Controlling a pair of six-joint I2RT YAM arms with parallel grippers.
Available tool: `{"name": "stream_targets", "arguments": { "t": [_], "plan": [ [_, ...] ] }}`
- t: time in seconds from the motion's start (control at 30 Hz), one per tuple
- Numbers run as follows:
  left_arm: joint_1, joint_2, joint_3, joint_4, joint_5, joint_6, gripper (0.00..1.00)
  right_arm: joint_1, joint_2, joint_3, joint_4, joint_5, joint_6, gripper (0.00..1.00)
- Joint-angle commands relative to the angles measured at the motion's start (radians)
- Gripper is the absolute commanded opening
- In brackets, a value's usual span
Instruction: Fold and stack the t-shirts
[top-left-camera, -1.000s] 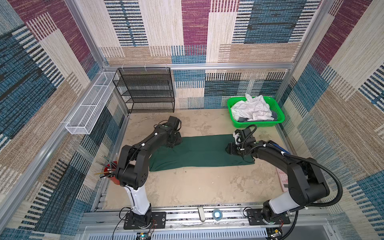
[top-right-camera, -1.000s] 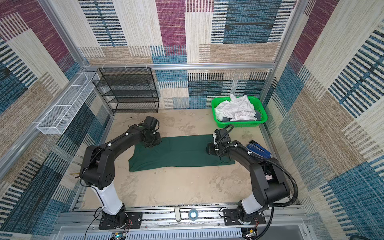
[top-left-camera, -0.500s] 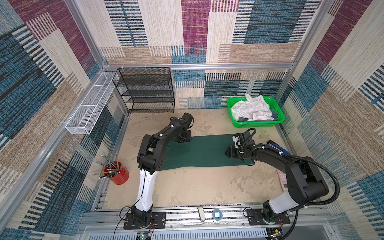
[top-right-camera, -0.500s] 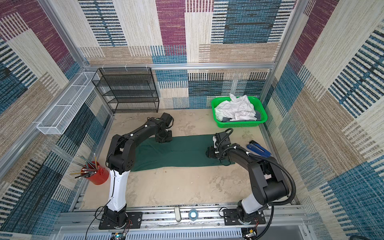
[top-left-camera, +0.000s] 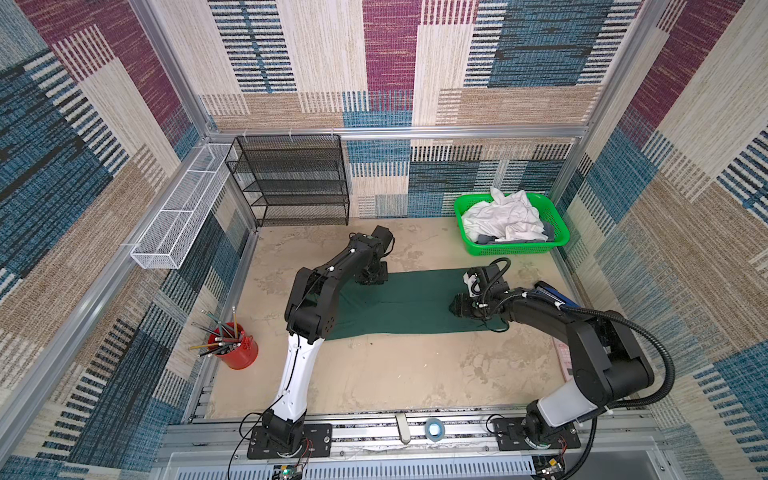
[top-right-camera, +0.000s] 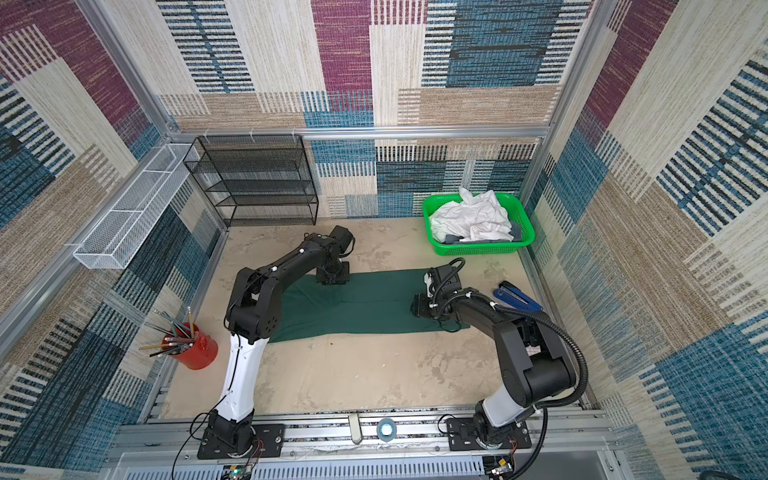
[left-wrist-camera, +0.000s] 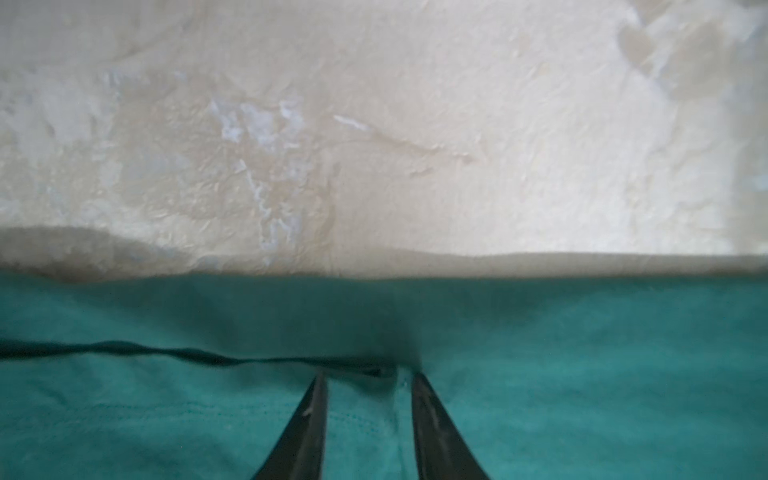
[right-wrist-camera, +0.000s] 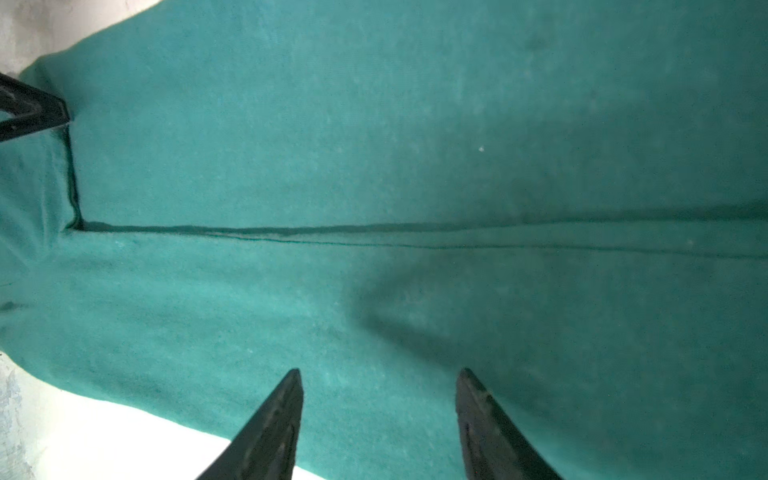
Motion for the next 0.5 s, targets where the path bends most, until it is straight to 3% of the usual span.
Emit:
{"name": "stream_targets", "arguments": {
  "t": [0.0,0.1,0.3,0.47],
  "plan": [
    [0.0,0.021,0.027,-0.055,-0.047,0.003,0.35,0.002,0.0,-0.005,0.031,-0.017,-0.008,0.6],
    [0.0,0.027,0.031,-0.064,-0.063,-0.005,0.29,0.002,-0.005,-0.011,0.03,-0.016,-0.011,0.6],
    [-0.003,0.0,0.01,-0.035,-0.052,-0.005,0.09,0.001,-0.006,-0.019,0.031,-0.019,-0.011,0.61],
    [-0.022,-0.063,-0.034,0.006,-0.082,0.025,0.07,0.002,-0.003,-0.027,0.041,-0.027,-0.005,0.6]
  ]
}}
